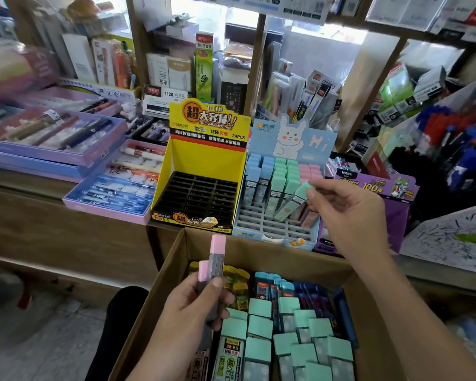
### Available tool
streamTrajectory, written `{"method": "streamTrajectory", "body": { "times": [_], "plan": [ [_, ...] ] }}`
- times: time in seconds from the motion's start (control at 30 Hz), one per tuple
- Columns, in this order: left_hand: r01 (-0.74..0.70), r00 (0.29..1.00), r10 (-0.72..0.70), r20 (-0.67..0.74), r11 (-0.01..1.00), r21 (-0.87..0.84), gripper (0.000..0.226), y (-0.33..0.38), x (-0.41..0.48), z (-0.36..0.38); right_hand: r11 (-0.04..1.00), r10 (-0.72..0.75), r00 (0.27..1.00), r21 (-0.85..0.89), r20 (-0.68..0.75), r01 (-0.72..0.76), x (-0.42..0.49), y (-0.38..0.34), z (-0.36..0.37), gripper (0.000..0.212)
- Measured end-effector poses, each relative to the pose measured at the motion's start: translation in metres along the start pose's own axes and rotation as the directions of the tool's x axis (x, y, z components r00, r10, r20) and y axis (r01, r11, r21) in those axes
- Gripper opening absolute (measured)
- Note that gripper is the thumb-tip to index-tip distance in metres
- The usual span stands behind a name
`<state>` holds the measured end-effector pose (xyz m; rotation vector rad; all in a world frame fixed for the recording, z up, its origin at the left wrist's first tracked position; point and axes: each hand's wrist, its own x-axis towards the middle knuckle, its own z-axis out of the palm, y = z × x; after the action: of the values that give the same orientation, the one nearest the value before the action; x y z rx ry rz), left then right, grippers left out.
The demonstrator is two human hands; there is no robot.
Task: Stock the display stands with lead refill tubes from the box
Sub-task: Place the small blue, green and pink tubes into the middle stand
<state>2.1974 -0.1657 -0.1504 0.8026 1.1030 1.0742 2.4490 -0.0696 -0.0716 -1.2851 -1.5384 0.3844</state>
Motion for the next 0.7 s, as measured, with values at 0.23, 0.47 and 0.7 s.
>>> {"method": "streamTrajectory", "body": {
  "times": [0.23, 0.47, 0.7],
  "plan": [
    [0.002, 1.0, -0.002, 0.011, 1.0, 0.0, 0.029, -0.003, 0.002, -0.002, 0.993, -0.034, 0.998, -0.109, 0.05, 0.039, 0.005, -0.001, 0.005, 0.022],
    [-0.007, 1.0, 0.007, 0.023, 1.0, 0.003, 0.031, -0.002, 0.001, -0.002, 0.993, -0.004, 0.996, -0.121, 0.088, 0.014, 0.015, 0.0, 0.026, 0.022],
    [-0.001, 1.0, 0.0, 0.03, 1.0, 0.002, 0.035, -0.002, -0.001, -0.002, 0.964, -0.062, 0.993, -0.251, 0.101, 0.086, 0.014, 0.001, 0.036, 0.019]
  ]
}}
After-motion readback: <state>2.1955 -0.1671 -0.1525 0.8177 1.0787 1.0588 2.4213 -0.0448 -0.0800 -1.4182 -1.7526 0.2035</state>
